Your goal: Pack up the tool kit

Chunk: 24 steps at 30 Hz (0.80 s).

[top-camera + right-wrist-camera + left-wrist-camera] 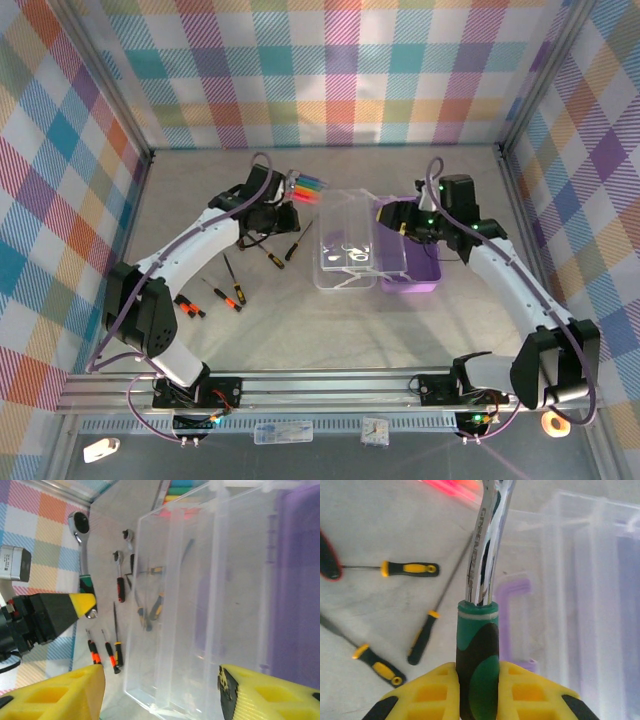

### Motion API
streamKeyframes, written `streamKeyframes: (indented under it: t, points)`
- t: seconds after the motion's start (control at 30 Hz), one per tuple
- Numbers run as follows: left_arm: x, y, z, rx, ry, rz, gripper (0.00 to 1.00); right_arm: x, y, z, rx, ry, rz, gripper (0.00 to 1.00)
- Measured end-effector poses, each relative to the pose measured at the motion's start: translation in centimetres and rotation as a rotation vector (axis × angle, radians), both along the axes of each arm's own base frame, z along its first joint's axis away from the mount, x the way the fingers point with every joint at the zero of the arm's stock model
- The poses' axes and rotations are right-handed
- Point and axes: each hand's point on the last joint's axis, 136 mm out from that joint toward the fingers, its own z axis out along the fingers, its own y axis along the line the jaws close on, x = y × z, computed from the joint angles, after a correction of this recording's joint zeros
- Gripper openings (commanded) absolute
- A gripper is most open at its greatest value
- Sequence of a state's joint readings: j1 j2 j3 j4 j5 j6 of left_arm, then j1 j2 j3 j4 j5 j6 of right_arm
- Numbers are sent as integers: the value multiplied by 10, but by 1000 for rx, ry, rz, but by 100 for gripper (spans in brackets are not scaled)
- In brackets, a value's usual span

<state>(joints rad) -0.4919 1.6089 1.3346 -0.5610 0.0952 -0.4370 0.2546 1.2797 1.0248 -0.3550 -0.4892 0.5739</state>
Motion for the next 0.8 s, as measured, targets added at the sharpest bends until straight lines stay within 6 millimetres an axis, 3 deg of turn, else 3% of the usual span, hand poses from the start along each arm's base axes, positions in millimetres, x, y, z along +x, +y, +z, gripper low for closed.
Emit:
streamKeyframes:
  t: [0.2,0.47,0.8]
  points:
    - [-8,-40,15,-55,-57,-94,0,12,34,8,42,-5,65,63]
    - [-34,-91,32,-131,-92,-234,0,27,60,16,82,-9,96,61]
    - [-49,-114,38,-169,-102,-301,0,43,75,-4,95,59,91,47]
